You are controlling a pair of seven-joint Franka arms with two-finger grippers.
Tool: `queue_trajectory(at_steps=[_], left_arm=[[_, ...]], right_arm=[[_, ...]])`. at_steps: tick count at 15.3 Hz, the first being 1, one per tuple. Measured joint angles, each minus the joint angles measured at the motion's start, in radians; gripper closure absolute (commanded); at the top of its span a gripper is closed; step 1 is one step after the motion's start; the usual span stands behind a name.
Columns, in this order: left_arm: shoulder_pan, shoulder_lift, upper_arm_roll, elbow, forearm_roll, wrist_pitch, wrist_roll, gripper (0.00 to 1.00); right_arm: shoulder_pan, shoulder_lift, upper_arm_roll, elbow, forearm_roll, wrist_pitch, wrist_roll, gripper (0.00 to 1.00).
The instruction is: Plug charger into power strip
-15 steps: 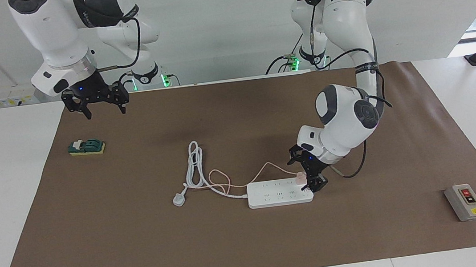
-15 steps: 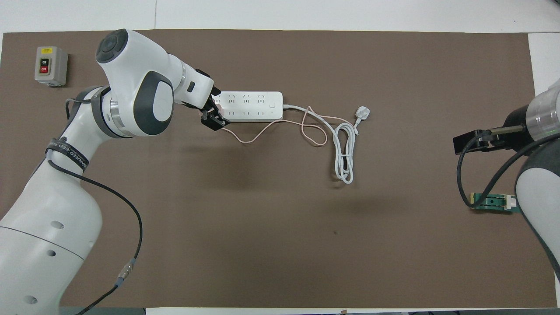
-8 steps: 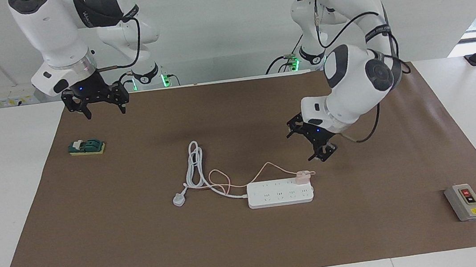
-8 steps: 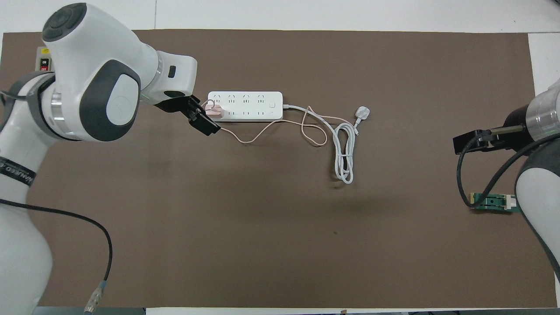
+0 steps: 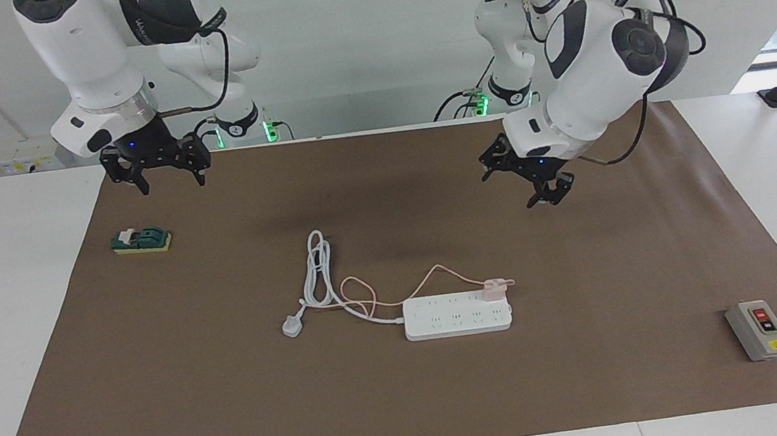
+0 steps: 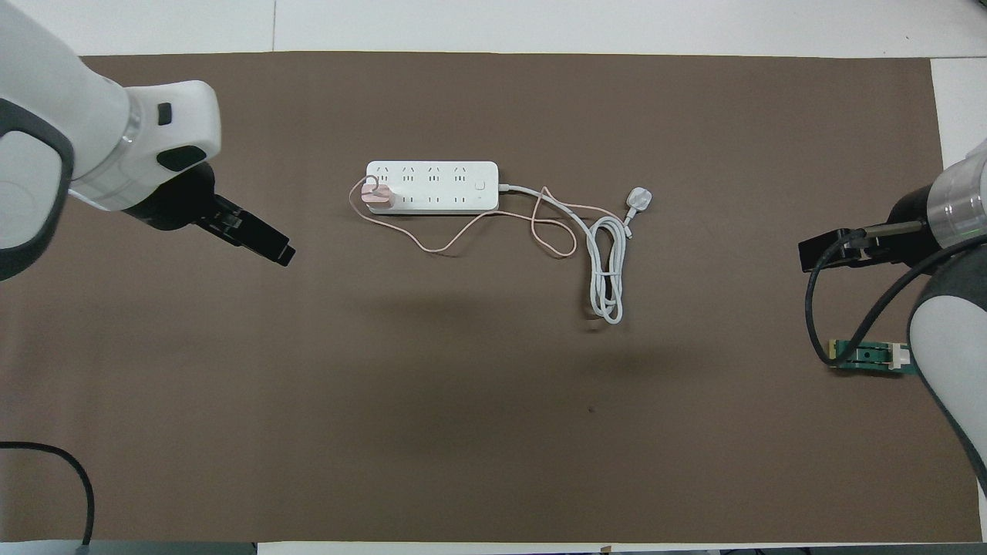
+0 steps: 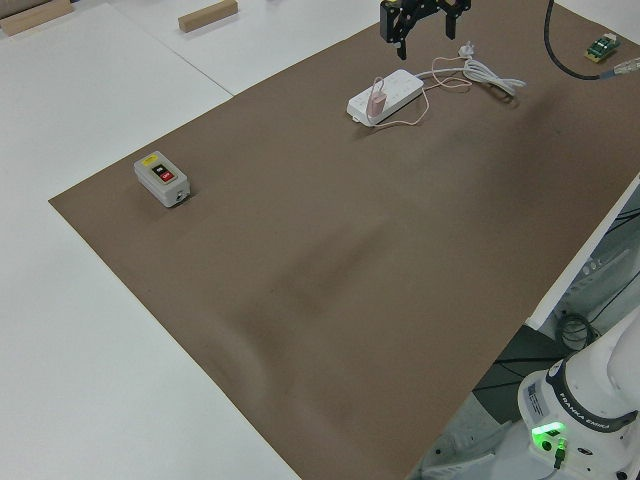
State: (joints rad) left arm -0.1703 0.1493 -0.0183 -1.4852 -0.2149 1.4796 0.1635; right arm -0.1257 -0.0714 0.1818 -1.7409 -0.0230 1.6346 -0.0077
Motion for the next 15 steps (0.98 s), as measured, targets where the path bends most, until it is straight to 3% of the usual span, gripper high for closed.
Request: queue_trajectory(at_steps=[4,15], left_arm=[[0.005,-0.060,-0.001,-0.010,0.164,-0.019,-0.277,0.00],[0.067,-0.087,0.024,-0.032,0.189,-0.007,-0.320,0.00]], right_arm=[[0.000,0.000,0.000,0.000,0.000,0.000,0.000,0.00],[0.000,0.000,0.000,0.000,0.000,0.000,0.000,0.00]])
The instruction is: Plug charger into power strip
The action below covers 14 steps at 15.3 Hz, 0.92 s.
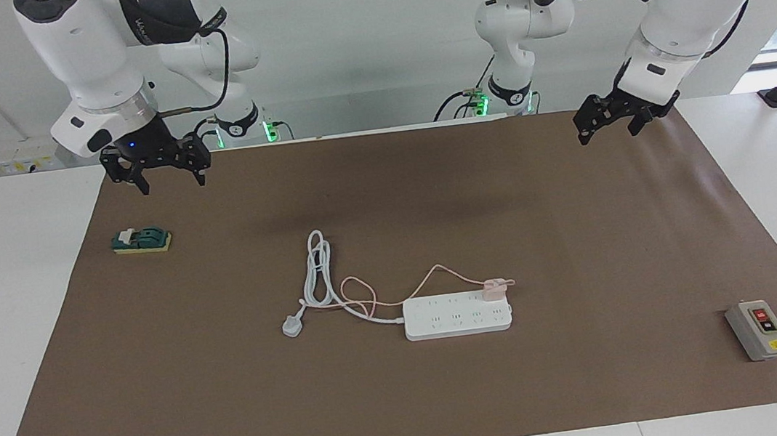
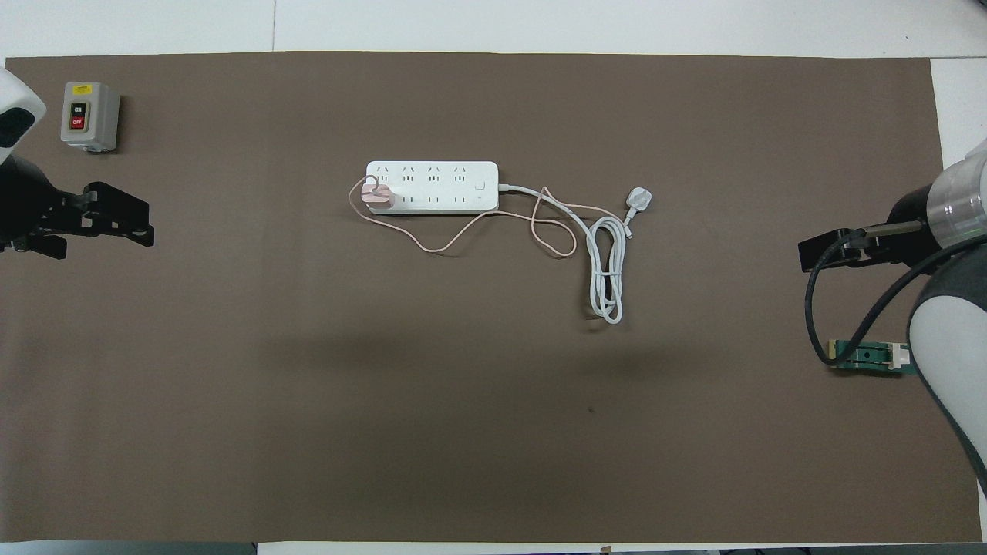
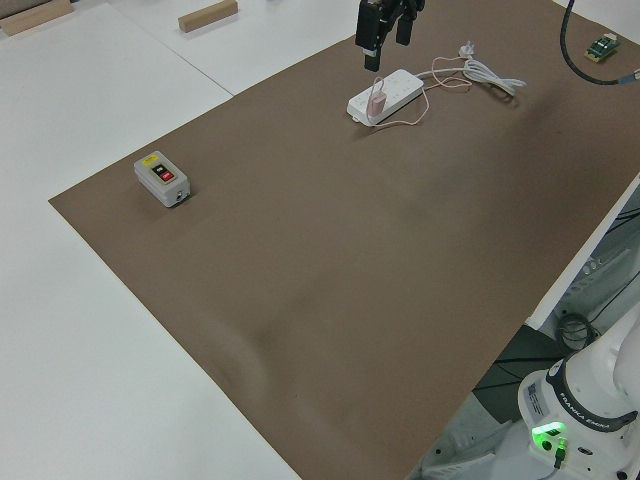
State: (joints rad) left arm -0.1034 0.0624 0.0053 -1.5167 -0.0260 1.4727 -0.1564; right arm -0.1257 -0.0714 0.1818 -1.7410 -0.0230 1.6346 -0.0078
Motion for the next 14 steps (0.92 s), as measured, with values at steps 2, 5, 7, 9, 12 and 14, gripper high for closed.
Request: queue_trajectory(at_steps=[2,5,7,9,12,14], left_arm=[[0.001,0.000,-0.005,0.000,0.000,-0.001,0.000,0.00],[0.015,0.014,-0.003,-0.003,0.000,-0.001,0.000,0.00],[0.048,0.036,-0.020,-0.004,0.000,-0.001,0.007,0.00],[0.059,0.049,-0.040,-0.004,0.001,-0.017,0.009,0.00],[0.058,0.026,-0.064,0.015,0.018,-0.051,0.008,0.00],[0.060,-0.004,-0.064,0.005,0.022,-0.052,0.008,0.00]], right_arm=[[0.000,0.000,0.000,0.000,0.000,0.000,0.000,0.00],[0.000,0.000,0.000,0.000,0.000,0.000,0.000,0.00],[0.000,0.000,0.000,0.000,0.000,0.000,0.000,0.00],[0.000,0.000,0.000,0.000,0.000,0.000,0.000,0.00],[0.000,0.000,0.000,0.000,0.000,0.000,0.000,0.00],[0.000,0.000,0.000,0.000,0.000,0.000,0.000,0.00]])
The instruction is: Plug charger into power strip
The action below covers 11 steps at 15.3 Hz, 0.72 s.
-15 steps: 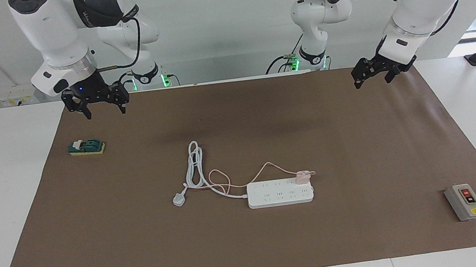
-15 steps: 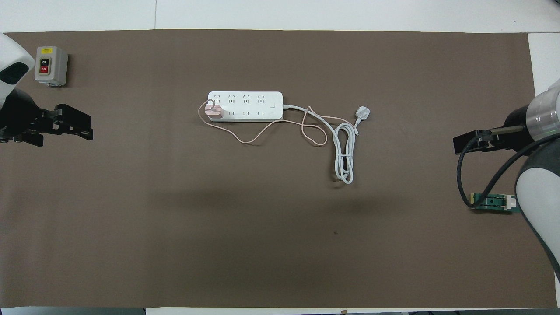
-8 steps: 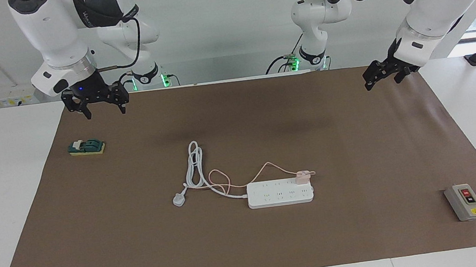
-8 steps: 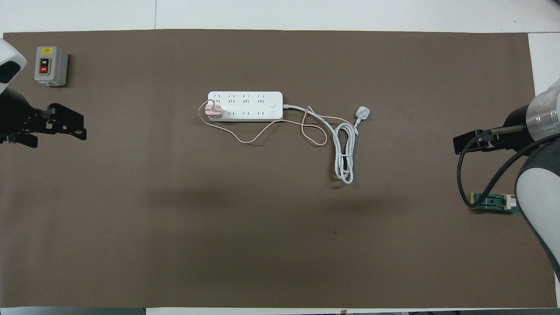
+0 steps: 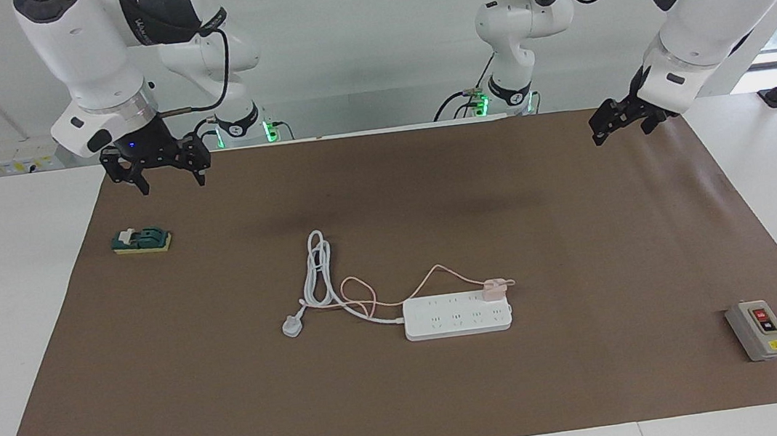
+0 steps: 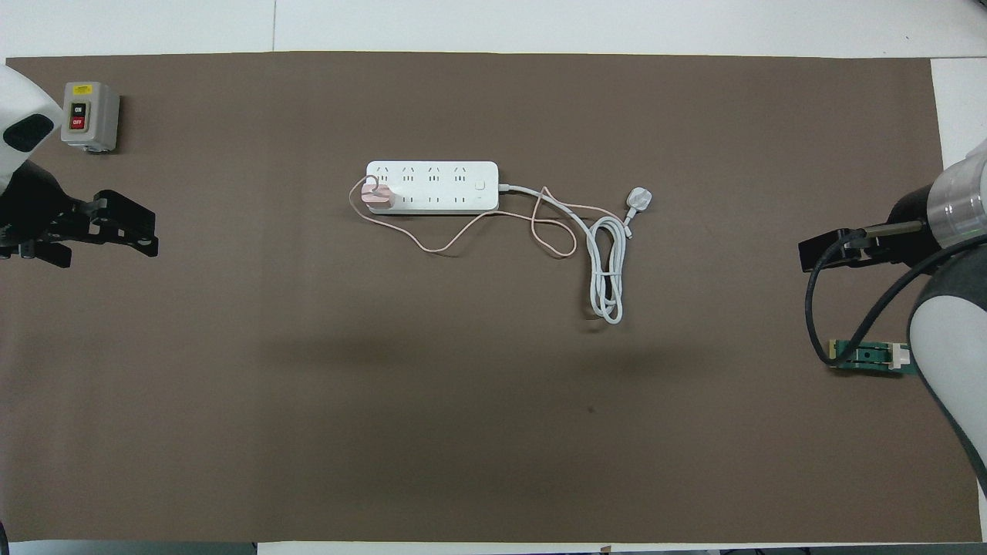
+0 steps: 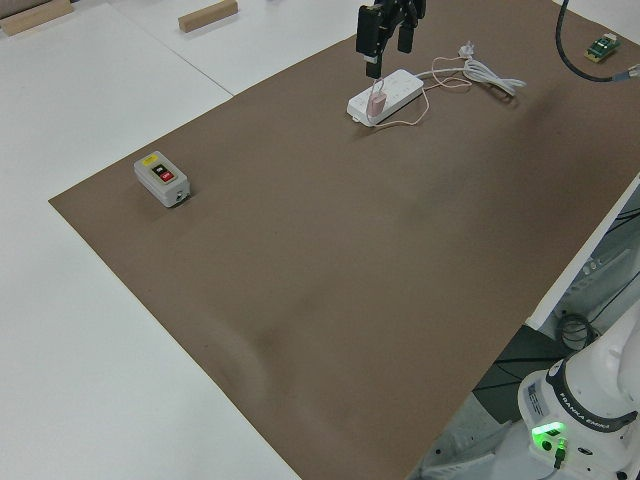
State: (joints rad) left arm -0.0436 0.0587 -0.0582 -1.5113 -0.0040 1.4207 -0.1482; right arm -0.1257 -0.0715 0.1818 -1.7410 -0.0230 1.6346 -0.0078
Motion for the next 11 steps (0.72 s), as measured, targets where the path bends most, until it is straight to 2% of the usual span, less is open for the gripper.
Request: queue_trajectory(at_steps=[3,11], left_arm=[[0.001,-0.033,0.009,-0.060,0.001,0.025,0.000,0.00],[-0.004,-0.010,0.018,-0.057,0.001,0.026,0.036,0.00]], right_arm=[[0.000,0.000,0.000,0.000,0.000,0.000,0.000,0.00],[0.000,0.000,0.000,0.000,0.000,0.000,0.000,0.00]])
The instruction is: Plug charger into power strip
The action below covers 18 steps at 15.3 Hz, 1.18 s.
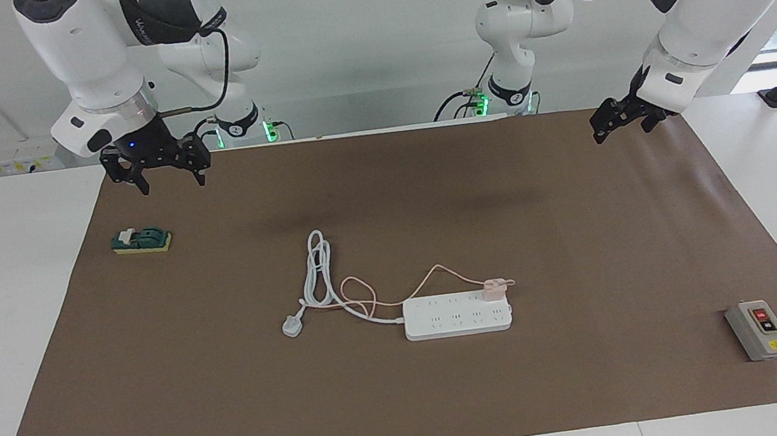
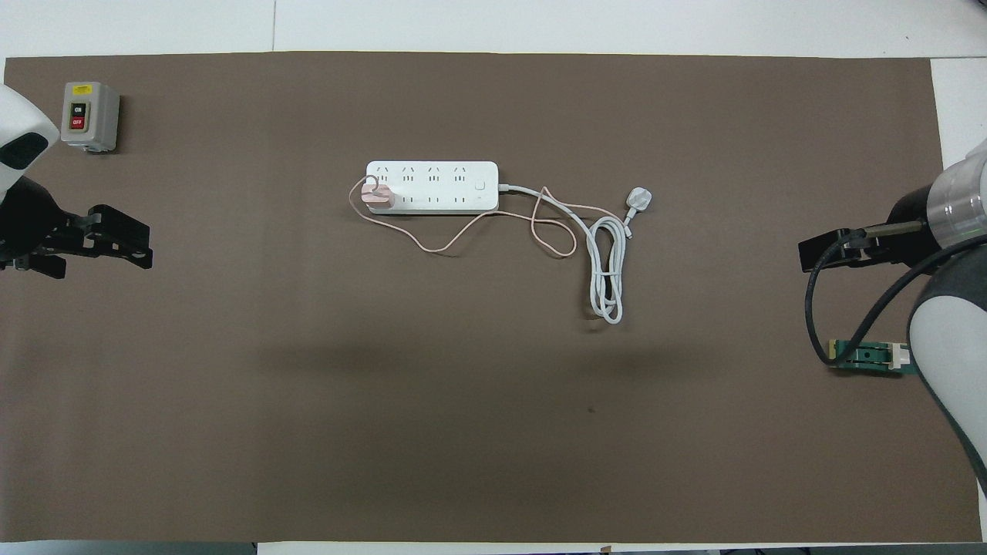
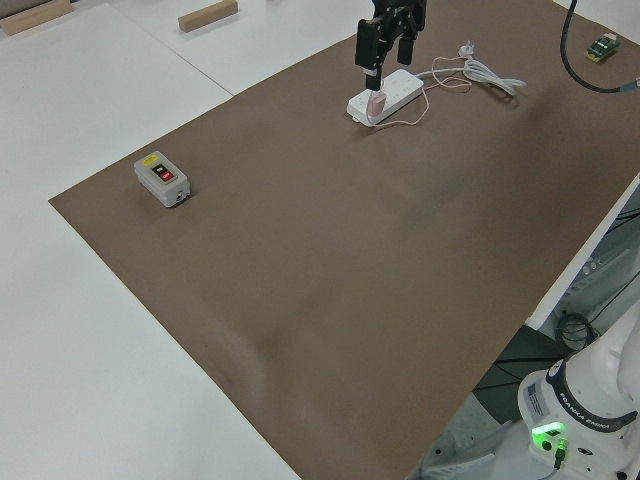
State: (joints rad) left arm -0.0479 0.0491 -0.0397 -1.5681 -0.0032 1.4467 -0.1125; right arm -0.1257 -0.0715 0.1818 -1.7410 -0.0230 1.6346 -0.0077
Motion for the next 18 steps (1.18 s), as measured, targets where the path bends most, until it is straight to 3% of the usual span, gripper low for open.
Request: queue_trajectory(at_steps=[18], left_arm=[[0.003,-0.042,0.004,-0.057,-0.018,0.037,0.024,0.00]], right_arm=[[0.000,0.000,0.000,0.000,0.000,0.000,0.000,0.00]])
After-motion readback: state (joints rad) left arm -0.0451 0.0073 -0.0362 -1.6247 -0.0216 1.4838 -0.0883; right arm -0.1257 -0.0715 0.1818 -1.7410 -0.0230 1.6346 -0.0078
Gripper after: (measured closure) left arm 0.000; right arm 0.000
